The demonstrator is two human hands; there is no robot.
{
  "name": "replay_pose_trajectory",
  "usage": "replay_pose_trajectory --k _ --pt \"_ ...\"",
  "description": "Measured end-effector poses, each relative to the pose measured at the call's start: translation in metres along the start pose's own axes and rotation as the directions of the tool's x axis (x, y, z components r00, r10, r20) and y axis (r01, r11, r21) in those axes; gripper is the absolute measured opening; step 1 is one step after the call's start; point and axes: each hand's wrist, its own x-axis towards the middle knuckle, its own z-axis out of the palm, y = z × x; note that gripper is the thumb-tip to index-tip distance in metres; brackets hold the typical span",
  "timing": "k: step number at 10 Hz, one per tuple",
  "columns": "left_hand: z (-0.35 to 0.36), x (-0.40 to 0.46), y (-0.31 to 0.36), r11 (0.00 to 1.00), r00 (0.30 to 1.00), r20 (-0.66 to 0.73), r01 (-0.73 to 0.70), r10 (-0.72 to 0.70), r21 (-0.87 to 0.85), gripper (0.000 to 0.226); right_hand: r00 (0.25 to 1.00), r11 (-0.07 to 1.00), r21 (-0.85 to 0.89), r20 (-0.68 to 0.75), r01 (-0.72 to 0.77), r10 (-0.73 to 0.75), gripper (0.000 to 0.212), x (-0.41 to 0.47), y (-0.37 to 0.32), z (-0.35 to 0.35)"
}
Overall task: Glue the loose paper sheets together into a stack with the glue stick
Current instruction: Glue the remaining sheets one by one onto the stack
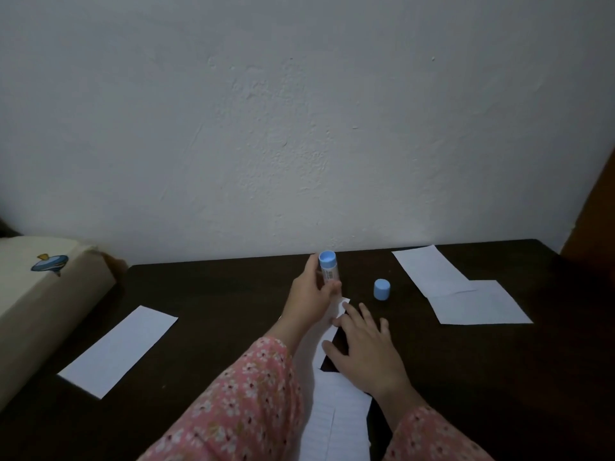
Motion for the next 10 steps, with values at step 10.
replay_pose_trajectory --k 10 --pt "-0.03 0.021 -0.024 0.994 0.993 -0.06 0.107 -0.105 0.032 0.055 1.0 1.0 -0.025 -0.019 -0.004 0.003 0.052 0.0 0.001 0.002"
